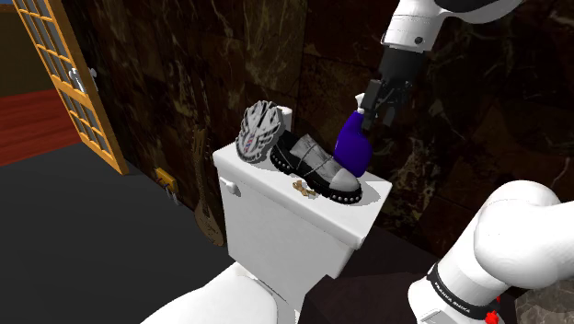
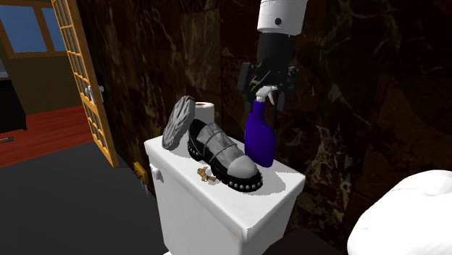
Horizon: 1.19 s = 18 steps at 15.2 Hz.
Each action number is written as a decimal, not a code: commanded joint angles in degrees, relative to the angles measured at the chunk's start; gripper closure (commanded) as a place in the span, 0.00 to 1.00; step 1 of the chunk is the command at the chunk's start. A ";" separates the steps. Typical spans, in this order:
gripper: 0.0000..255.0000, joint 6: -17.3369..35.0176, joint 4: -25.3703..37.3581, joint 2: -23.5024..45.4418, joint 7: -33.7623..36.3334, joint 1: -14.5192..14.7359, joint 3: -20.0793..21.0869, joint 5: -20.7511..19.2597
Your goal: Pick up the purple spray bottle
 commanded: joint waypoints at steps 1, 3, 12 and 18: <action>0.00 0.00 0.00 0.00 0.00 0.00 0.00 0.00; 0.00 8.19 -7.60 -6.20 -7.01 0.51 -1.98 -2.77; 0.00 29.86 -24.95 -16.37 -22.84 0.82 -9.44 -8.75; 1.00 33.53 -27.78 -15.47 -23.01 0.53 -9.03 -8.38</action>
